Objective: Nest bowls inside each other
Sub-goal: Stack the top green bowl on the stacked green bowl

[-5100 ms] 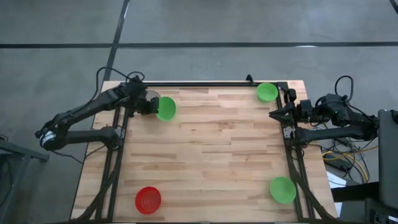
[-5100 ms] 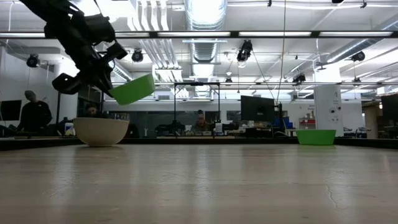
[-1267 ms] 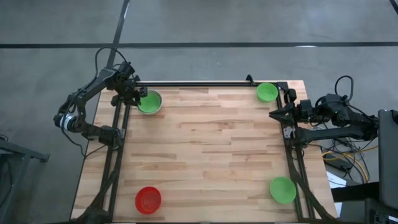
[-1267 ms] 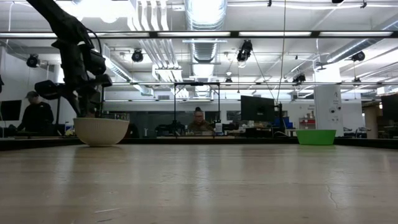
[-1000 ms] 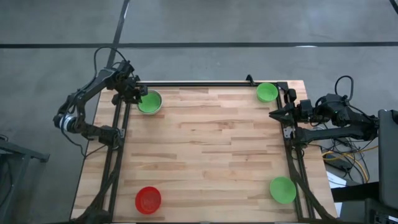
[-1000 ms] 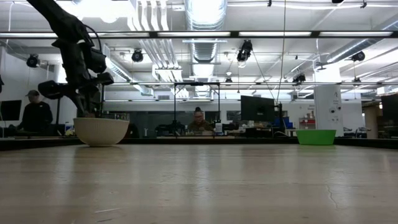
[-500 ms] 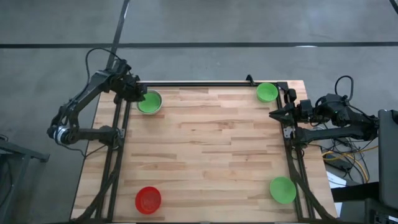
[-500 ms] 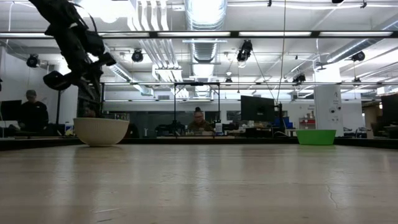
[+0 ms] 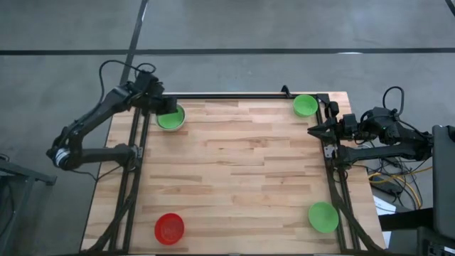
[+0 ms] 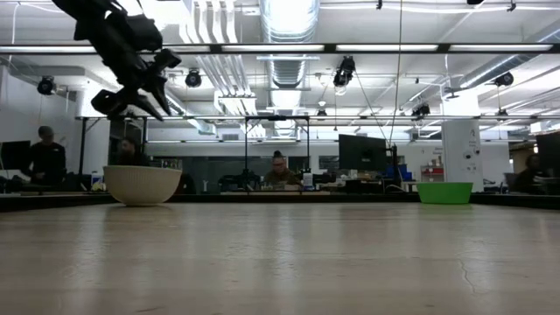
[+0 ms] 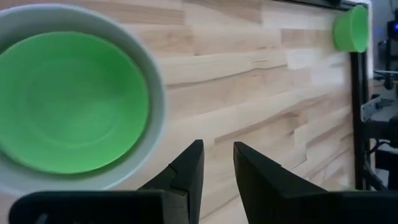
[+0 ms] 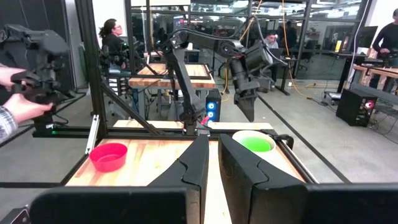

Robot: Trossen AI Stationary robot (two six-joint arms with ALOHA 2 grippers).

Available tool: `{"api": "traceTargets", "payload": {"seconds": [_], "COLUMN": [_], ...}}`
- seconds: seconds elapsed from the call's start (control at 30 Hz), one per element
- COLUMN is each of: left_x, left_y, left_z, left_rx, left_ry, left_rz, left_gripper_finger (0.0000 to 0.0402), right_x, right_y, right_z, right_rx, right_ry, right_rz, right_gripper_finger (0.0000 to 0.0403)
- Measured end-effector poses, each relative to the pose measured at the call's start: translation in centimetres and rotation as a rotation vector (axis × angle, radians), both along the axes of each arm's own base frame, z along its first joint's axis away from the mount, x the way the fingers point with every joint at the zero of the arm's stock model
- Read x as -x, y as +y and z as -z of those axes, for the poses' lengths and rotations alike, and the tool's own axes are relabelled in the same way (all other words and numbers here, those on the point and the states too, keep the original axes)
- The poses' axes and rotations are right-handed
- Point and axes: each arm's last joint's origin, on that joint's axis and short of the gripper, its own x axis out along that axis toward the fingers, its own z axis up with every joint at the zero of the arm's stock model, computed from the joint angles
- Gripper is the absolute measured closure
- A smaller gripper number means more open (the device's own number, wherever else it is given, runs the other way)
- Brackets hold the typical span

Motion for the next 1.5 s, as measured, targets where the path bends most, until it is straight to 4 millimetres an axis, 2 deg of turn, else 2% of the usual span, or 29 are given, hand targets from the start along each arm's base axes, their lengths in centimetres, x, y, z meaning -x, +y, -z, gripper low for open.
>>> {"api": "traceTargets", "payload": {"seconds": [0.37, 0.67, 0.87, 1.1, 1.27, 1.37, 1.5], "left_x": [-2.9, -3.1, -3.1, -4.1, -4.7, -4.5, -3.8], "left_y": [-2.7, -5.7, -7.0, -9.2, -10.8, -11.3, -11.5], "left_z": [-0.1, 0.1, -0.5, -0.8, 0.2, 1.5, 2.0], "left_rx": [-0.027, 0.052, -0.015, -0.119, -0.191, -0.204, -0.304], "left_ry": [0.011, 0.097, 0.094, 0.075, 0.007, -0.034, -0.133], "left_rz": [0.128, 0.21, 0.219, 0.268, 0.281, 0.29, 0.329], "left_gripper_finger": [0.031, 0.031, 0.031, 0.031, 0.031, 0.031, 0.031], "right_x": [0.0, 0.0, 0.0, 0.0, 0.0, 0.0, 0.0], "right_y": [0.0, 0.0, 0.0, 0.0, 0.0, 0.0, 0.0], "right_z": [0.0, 0.0, 0.0, 0.0, 0.0, 0.0, 0.0], "right_rx": [0.0, 0.0, 0.0, 0.0, 0.0, 0.0, 0.0], "right_ry": [0.0, 0.0, 0.0, 0.0, 0.0, 0.0, 0.0], "right_rz": [0.0, 0.0, 0.0, 0.0, 0.0, 0.0, 0.0], "right_gripper_finger": [0.0369, 0.0369, 0.0369, 0.0369, 0.0369, 0.0369, 0.0369]}}
